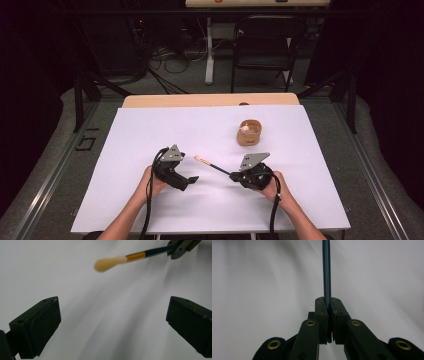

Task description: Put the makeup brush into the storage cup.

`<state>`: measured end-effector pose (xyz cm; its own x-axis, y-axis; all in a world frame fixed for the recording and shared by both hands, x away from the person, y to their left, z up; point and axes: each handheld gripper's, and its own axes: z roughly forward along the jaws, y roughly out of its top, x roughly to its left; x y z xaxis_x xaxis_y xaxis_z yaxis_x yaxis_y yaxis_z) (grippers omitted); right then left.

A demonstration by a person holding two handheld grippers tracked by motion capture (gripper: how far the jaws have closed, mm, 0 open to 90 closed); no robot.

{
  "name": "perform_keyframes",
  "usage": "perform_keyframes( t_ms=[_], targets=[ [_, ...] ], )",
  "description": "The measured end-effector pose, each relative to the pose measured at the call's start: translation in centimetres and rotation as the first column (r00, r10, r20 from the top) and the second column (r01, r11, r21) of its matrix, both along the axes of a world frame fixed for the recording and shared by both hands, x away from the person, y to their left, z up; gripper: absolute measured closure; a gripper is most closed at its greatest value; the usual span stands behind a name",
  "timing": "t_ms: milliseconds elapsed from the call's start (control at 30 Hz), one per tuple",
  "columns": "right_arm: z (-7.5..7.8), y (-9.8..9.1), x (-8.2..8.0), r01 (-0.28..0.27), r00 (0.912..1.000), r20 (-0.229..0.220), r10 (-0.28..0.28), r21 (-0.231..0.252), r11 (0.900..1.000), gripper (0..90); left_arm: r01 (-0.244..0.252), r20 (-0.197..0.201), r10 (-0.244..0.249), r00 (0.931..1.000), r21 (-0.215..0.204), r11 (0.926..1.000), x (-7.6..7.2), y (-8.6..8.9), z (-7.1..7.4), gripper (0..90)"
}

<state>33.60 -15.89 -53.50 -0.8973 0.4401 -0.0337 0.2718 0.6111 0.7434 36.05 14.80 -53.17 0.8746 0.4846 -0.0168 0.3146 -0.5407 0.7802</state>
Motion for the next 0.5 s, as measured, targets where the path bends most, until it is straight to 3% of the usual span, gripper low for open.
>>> perform_keyframes(
  t_ms=[333,500],
  targets=[
    [0.75,0.26,0.27,0.084,0.9964,-0.003,-0.084,0.091,0.9922,85.2,-0.045,0.037,0.046,0.9983,-0.029,0.9986,-0.36,0.07,-0.43,0.0],
    [0.96,0.66,0.17,0.105,0.9945,-0.004,-0.105,0.12,0.9873,85.3,-0.058,-0.006,0.057,0.9983,-0.064,0.9963,-0.14,-0.04,-0.27,0.0]
  ],
)
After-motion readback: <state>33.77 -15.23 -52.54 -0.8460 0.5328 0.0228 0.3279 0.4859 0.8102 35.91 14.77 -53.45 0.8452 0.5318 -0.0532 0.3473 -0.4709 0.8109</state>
